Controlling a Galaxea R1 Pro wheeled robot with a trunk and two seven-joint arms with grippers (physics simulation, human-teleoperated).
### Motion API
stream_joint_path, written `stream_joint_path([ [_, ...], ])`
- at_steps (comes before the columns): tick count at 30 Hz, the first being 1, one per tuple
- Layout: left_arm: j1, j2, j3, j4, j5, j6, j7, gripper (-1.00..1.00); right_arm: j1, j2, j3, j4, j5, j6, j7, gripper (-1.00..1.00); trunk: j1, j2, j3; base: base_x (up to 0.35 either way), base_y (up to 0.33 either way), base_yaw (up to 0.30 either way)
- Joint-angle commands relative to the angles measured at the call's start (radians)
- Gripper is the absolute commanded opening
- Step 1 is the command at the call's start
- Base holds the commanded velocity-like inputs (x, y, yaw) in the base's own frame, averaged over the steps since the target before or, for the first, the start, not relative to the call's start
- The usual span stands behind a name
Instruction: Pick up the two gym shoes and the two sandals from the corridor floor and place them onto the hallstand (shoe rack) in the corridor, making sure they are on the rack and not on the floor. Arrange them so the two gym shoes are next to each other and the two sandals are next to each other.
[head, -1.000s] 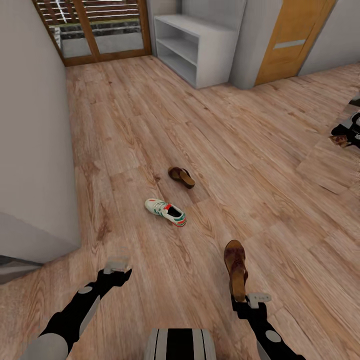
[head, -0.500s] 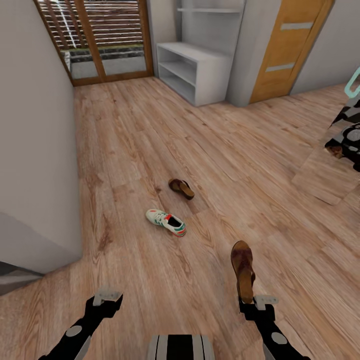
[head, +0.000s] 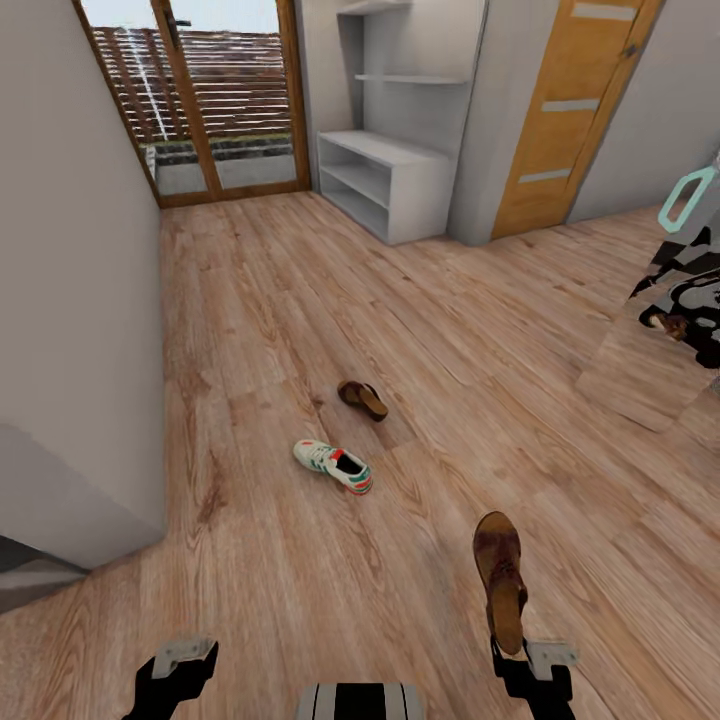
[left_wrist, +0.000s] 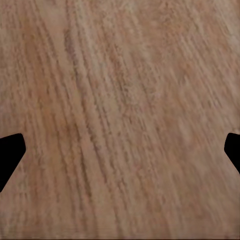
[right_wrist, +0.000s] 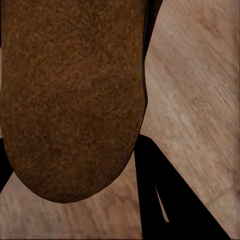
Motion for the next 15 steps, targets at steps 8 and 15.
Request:
stream_joint_path([
  [8, 0.035, -0.001, 0.022, 0.058, 0.003, -0.103, -0.006, 1.00, 0.002, 0.004, 0.001, 0.087, -0.004, -0.069, -0.002, -1.00, -0.004, 0.002, 0.043, 0.000, 0.000, 0.000],
  [15, 0.047, -0.002, 0.022, 0.062, 0.003, -0.113, 0.034, 1.00, 0.002, 0.009, 0.001, 0.093, -0.004, -0.072, -0.003, -1.00, -0.007, 0.003, 0.081, 0.000, 0.000, 0.000],
])
